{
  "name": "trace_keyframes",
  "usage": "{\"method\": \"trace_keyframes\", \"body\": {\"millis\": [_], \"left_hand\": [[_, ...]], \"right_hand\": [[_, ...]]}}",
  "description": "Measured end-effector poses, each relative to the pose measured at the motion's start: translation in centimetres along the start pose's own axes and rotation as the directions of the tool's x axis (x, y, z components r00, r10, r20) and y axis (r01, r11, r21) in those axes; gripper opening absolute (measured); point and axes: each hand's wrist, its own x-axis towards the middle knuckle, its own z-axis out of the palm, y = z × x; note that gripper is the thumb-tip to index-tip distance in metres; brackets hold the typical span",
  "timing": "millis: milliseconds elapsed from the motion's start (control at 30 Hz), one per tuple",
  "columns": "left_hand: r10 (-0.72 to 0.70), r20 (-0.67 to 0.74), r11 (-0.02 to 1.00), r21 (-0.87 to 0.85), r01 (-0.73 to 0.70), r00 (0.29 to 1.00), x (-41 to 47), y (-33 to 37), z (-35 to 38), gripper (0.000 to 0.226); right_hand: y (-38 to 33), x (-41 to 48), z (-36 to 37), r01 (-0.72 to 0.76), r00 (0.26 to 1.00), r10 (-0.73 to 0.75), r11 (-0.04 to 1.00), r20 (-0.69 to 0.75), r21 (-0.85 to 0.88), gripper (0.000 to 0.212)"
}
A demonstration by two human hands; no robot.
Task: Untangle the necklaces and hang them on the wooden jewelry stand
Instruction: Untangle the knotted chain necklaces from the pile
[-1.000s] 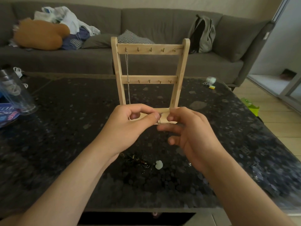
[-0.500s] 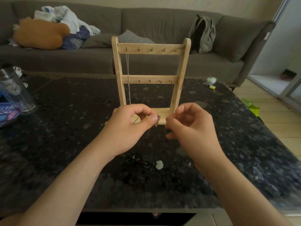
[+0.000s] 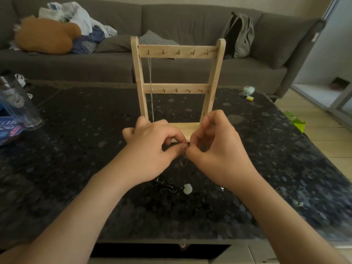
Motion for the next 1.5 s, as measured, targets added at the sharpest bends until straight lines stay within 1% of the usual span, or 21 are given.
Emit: {"method": "trace_keyframes", "body": {"millis": [100,267,333,467,633,767,900,1000,1067,1133,1233,1267,1333,1433,1467,1500], "left_hand": [[0.031,0.020,0.998,0.058,-0.032,0.999,0.0,-0.1,0.1,0.007],[0.056,0.000,0.997,0.060,-0.056,0.998,0.1,-0.3,0.2,0.011],[0.056,-0.008,0.996,0.072,-0.055,0.998,0.1,-0.4,0.2,0.011],[0.064,-0.018,0.993,0.099,-0.062,0.998,0.1,-0.5,0.4,0.009],[0.081,0.024,0.984,0.159,-0.084,0.996,-0.1,-0.3,0.3,0.006],[0.096,0.029,0.984,0.148,-0.100,0.995,-0.2,-0.3,0.3,0.006],[0.098,0.026,0.989,0.110,-0.100,0.995,-0.1,-0.4,0.5,0.017],[0.102,0.025,0.992,0.074,-0.104,0.994,0.0,-0.4,0.5,0.010],[0.108,0.023,0.993,0.054,-0.109,0.994,0.0,-0.5,0.5,0.008],[0.115,0.026,0.992,0.046,-0.116,0.993,0.0,-0.7,0.5,0.007],[0.133,0.009,0.991,0.028,-0.133,0.991,0.0,-0.7,0.7,0.007],[0.142,-0.003,0.990,0.006,-0.142,0.990,0.0,-0.7,0.7,0.007],[0.150,-0.029,0.986,-0.071,-0.152,0.988,0.0,-0.7,0.7,0.006],[0.163,-0.084,0.962,-0.210,-0.177,0.983,0.2,-0.9,0.3,0.005],[0.165,-0.103,0.953,-0.238,-0.186,0.981,0.3,-1.0,0.2,0.005],[0.165,-0.120,0.946,-0.262,-0.192,0.979,0.3,-1.1,0.1,0.006]], "right_hand": [[0.3,0.2,0.1,-0.054,0.996,0.055,0.998,0.069,-0.016,0.045],[0.8,0.2,0.4,-0.098,0.987,0.100,0.995,0.125,-0.017,0.042],[0.7,0.2,0.5,-0.090,0.989,0.089,0.996,0.115,0.000,0.042],[0.5,0.3,0.3,-0.050,0.998,0.047,0.997,0.048,0.056,0.040],[0.7,0.4,0.4,-0.067,0.994,0.064,0.997,0.093,0.035,0.043],[0.9,0.6,0.4,-0.124,0.984,0.118,0.992,0.133,0.039,0.043],[1.1,0.6,0.4,-0.109,0.985,0.098,0.992,0.142,0.069,0.031],[1.2,0.6,0.3,-0.091,0.983,0.077,0.992,0.166,0.081,0.020],[1.1,0.6,0.3,-0.090,0.982,0.075,0.992,0.171,0.086,0.017],[1.0,0.6,0.3,-0.106,0.979,0.090,0.991,0.184,0.079,0.016],[0.8,0.6,0.1,-0.152,0.962,0.128,0.985,0.240,0.083,0.013],[0.9,0.7,0.1,-0.176,0.956,0.145,0.979,0.253,0.104,0.012],[1.0,0.7,0.2,-0.247,0.946,0.186,0.944,0.266,0.218,0.012],[1.1,0.9,0.4,-0.315,0.942,0.213,0.830,0.260,0.461,0.016],[1.1,1.0,0.4,-0.318,0.944,0.220,0.805,0.247,0.501,0.016],[1.1,1.0,0.3,-0.310,0.948,0.224,0.804,0.224,0.507,0.016]]}}
